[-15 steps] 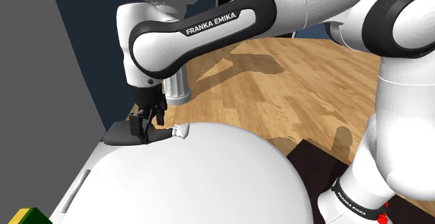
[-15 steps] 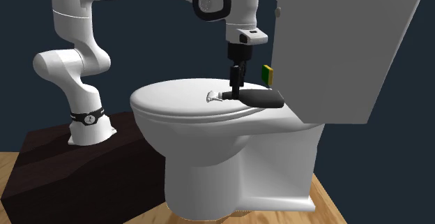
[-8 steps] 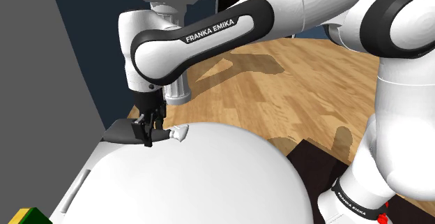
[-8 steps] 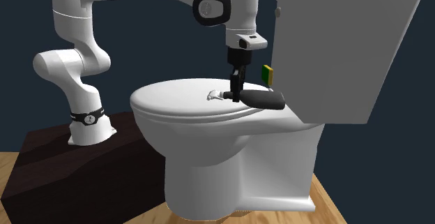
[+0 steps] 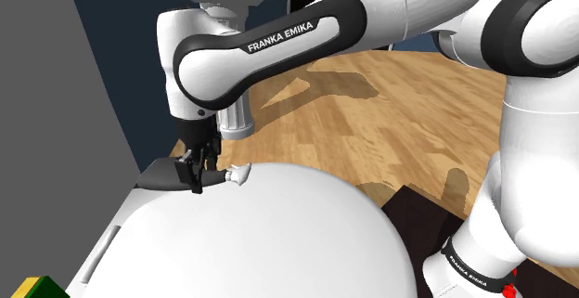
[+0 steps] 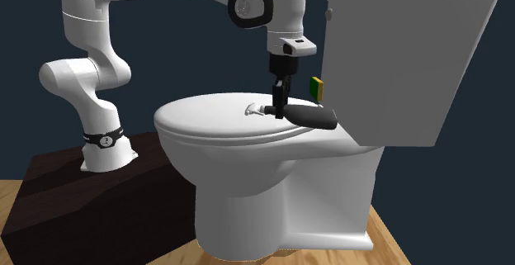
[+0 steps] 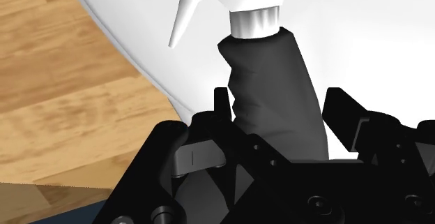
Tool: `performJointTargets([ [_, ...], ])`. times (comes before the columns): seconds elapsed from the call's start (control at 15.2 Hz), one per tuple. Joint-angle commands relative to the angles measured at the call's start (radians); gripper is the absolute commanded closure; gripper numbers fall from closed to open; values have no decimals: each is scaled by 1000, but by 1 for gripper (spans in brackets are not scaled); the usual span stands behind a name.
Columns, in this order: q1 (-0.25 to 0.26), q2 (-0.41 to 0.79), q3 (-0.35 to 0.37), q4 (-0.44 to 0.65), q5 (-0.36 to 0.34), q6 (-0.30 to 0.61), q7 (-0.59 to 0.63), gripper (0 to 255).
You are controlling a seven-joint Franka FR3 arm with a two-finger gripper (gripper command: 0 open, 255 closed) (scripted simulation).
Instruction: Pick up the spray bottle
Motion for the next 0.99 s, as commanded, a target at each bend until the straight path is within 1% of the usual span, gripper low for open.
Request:
performJointTargets([
  [0.0, 0, -6, 1, 16, 2, -22, 1, 255],
  [0.79, 1, -33, 6, 140, 9, -172, 9, 255],
  [0.92, 1, -34, 6, 142, 9, -174, 9, 255],
])
